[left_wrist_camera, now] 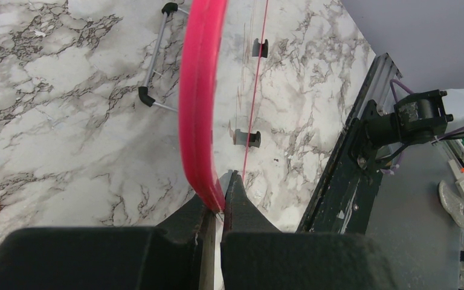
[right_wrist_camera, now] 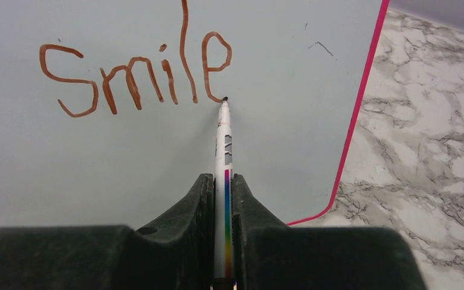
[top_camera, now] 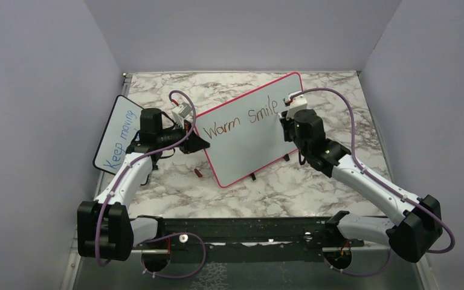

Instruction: Write a sentence on the whiteboard

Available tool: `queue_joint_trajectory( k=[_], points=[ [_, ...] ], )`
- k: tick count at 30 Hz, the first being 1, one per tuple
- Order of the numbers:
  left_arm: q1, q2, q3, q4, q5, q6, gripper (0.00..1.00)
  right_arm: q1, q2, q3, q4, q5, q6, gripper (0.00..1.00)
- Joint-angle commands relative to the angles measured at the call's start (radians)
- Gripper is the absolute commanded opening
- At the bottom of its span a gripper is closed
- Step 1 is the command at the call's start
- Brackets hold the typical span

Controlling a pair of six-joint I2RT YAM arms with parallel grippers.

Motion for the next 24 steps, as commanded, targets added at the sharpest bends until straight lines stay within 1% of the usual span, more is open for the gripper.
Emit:
queue_joint_trajectory(
  k=[1,5,14,23,24],
  points=[
    [0.007,0.008,-0.017,-0.051,-0.102,0.096,0.00,-0.007,-0.015,-0.020,0.083,0.046,0.010,0.01],
    [0.007,0.007,-0.017,-0.051,-0.102,0.094,0.00,-0.006,-0.031,-0.027,0.115,0.050,0.009,0.00],
    [0.007,0.007,-0.017,-0.051,-0.106,0.093,0.00,-0.009,-0.096,-0.033,0.115,0.064,-0.003,0.00],
    [0.006,0.007,-0.018,-0.051,-0.104,0.093,0.00,-0.051,-0.060,-0.024,0.135,0.001,0.000,0.01],
    [0.006,0.007,-0.018,-0.051,-0.104,0.093,0.00,-0.054,-0.054,-0.021,0.160,-0.004,0.000,0.00]
  ],
)
